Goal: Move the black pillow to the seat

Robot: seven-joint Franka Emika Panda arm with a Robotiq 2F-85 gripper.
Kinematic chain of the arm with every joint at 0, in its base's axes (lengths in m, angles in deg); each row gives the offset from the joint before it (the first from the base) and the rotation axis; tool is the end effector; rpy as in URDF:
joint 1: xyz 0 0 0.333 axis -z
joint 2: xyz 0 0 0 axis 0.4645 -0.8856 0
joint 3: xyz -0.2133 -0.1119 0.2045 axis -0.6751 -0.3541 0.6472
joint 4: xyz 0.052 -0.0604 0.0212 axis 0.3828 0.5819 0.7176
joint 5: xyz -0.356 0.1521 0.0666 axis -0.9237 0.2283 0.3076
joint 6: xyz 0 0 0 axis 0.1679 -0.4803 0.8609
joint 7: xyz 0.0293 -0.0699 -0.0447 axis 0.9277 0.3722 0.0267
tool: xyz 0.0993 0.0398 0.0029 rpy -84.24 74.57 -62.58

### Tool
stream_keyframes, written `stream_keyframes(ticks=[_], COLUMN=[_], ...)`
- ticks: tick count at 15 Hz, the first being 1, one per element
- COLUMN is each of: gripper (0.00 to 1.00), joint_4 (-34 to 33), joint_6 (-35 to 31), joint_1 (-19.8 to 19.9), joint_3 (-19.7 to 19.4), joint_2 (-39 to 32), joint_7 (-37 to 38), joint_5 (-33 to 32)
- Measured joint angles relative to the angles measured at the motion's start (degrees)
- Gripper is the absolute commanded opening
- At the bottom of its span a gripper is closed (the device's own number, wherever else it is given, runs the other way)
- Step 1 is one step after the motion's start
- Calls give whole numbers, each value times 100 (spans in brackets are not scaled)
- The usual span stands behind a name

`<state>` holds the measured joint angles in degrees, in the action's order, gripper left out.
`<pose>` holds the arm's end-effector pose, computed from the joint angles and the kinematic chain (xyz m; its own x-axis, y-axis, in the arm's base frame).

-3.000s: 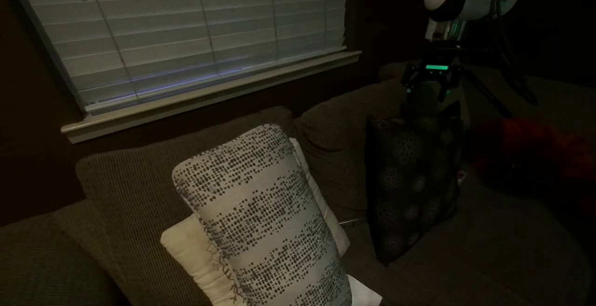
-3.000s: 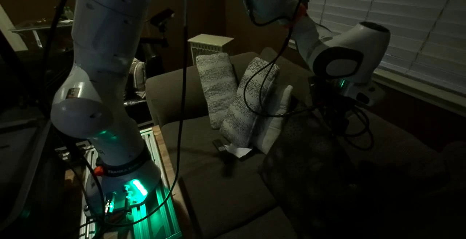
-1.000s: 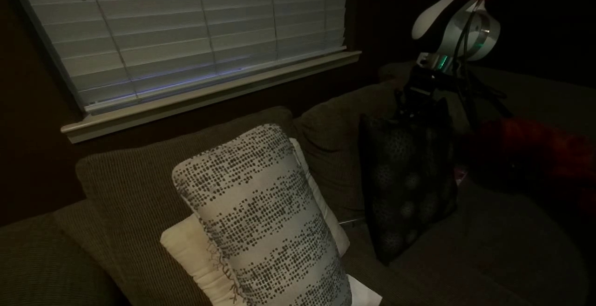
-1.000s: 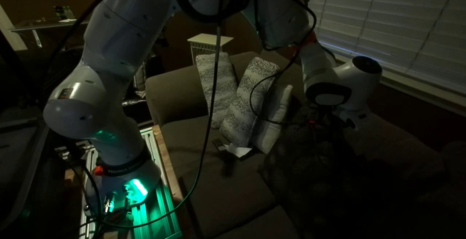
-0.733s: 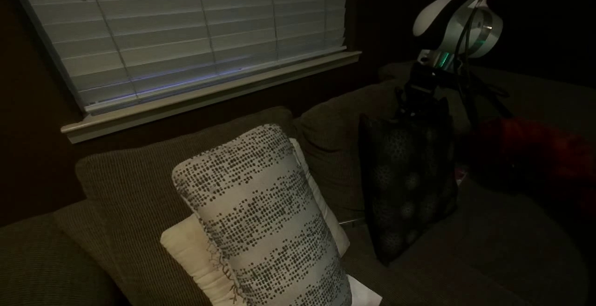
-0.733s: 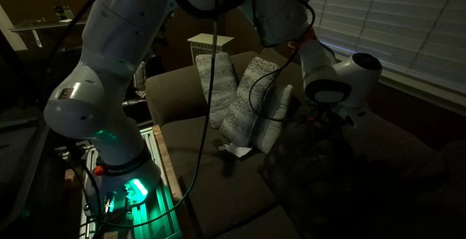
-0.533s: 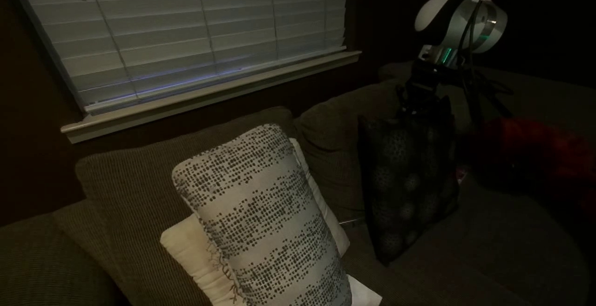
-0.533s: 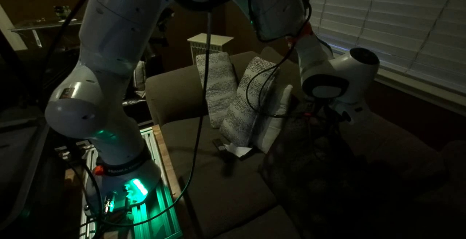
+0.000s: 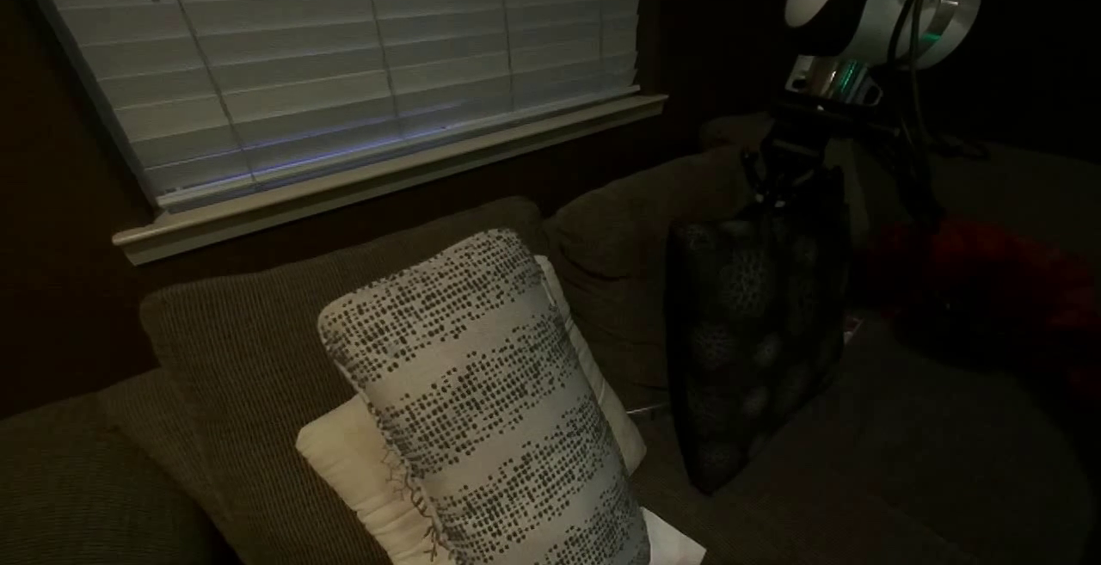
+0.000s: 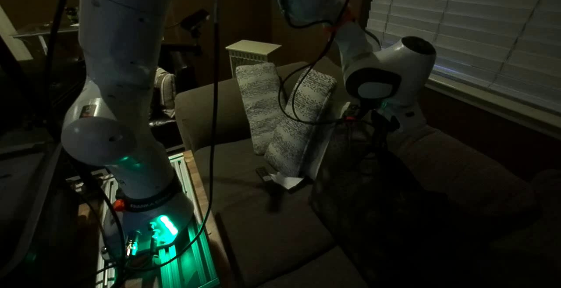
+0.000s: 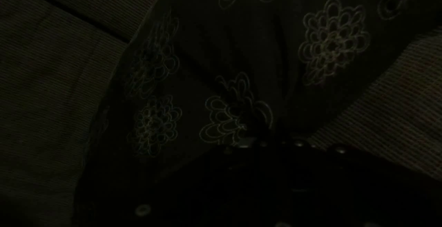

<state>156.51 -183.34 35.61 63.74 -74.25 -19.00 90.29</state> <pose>0.5966 -0.1540 0.2515 0.5400 -0.8399 -0.0546 -0.8266 -0.5171 -0.2221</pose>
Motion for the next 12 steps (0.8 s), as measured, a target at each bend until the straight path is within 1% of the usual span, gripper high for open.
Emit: stream_keyframes(ticks=[2,5,8,12], gripper=[1,1,1,1], joint_4=[230,585,948,1442], joint_6=[1,-1,-47,-147], joint_1=[-58,-169,-311,-511], joint_3=[27,55,58,93], joint_2=[242,647,1083,1588], joint_7=[82,413,961,1764], joint_5=[36,110,227,230])
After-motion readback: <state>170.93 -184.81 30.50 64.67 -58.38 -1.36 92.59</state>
